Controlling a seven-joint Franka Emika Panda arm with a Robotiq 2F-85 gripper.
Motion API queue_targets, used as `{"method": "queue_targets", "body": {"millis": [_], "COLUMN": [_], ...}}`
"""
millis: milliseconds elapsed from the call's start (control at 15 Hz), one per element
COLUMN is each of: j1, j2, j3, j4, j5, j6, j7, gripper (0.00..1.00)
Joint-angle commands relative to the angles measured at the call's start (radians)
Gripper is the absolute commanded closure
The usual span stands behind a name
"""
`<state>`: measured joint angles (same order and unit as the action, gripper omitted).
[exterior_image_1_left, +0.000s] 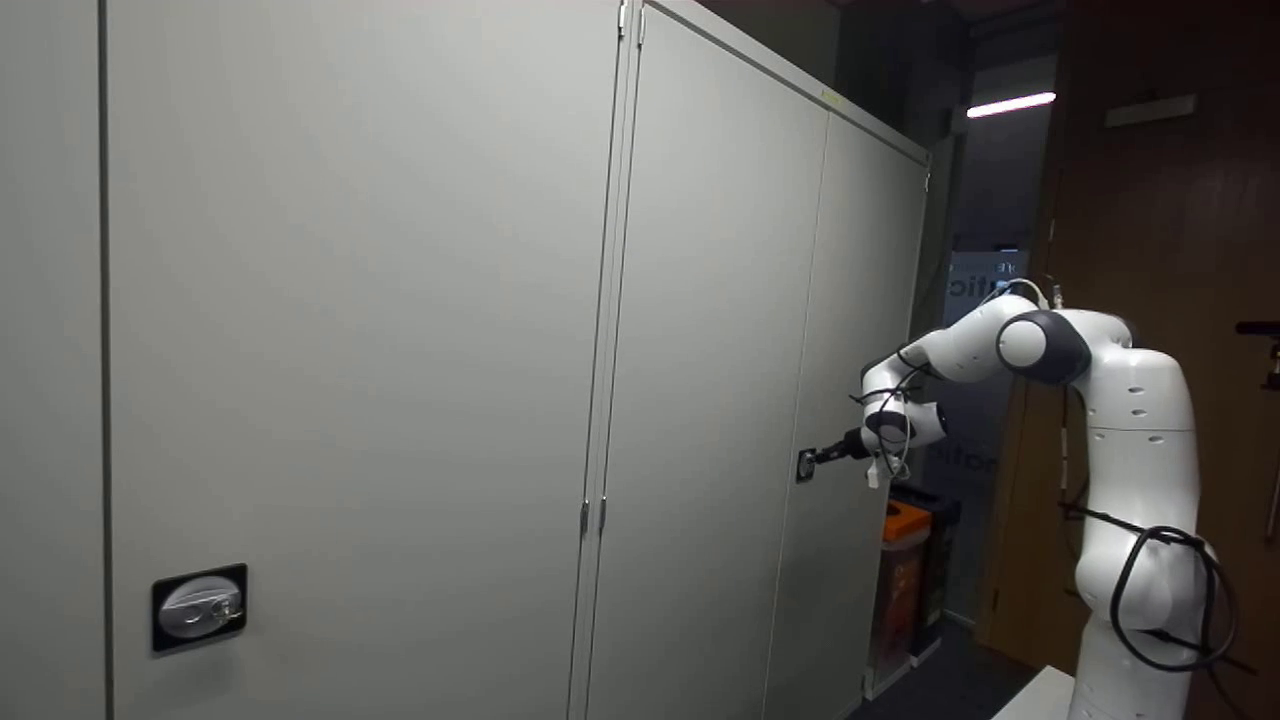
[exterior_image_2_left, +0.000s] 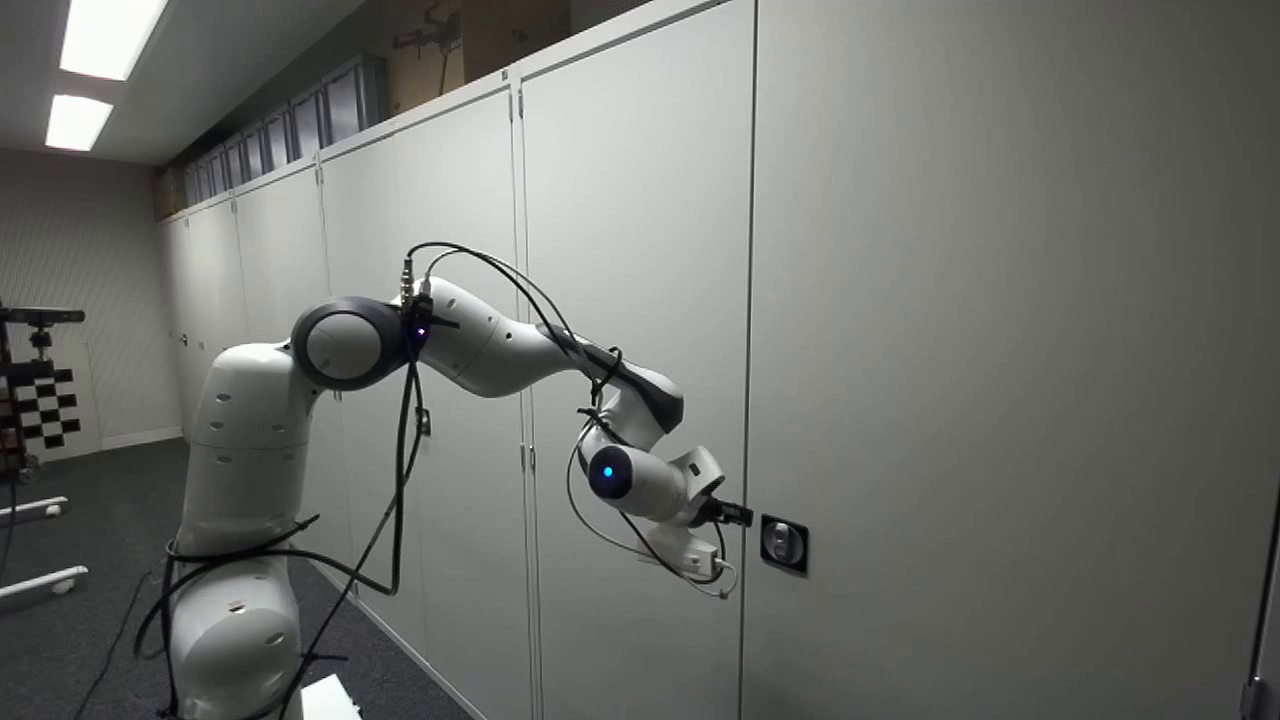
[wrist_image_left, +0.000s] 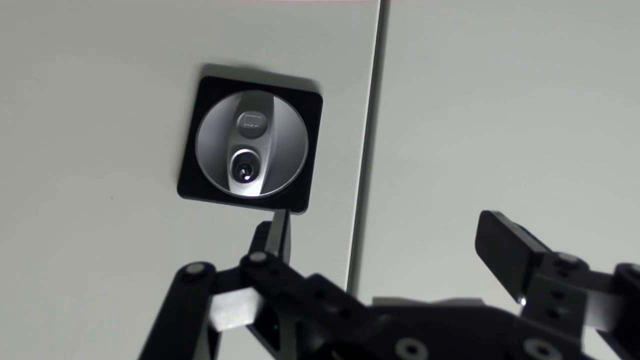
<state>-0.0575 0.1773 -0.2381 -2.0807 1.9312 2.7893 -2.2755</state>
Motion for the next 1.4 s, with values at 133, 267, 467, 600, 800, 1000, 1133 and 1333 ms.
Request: {"method": "queue_targets", "body": {"millis": [133,267,467,600,800,1000,1133,1333], "j1": [0.022,0.018,-0.001,-0.021,-0.118,-0.25,-0.205,-0.177], "j2": [-0.201,-0.245,-0.308,-0.342,-0.397,-0.484,-0.568,-0.691], "j3": [0.059,0.079,0.095,0.091,0.127,0.188,0.114,0.086], "j4": [-0.2,-0.276,-0.39,-0.455,-0.507,-0.499,-0.471,-0.399], "j5": [-0.371,-0.541,-0.804,-0.98,-1.243,-1.509,-1.683,-1.798], "j6": [0.183,0.203,0.193,0.161,0.088,-0.072,-0.211,-0.436], "j7": [0.314,0.449,0.642,0.757,0.926,1.122,1.264,1.391], "gripper": [0.0,0.0,0.0,0.0,0.0,0.0,0.0,0.0]}}
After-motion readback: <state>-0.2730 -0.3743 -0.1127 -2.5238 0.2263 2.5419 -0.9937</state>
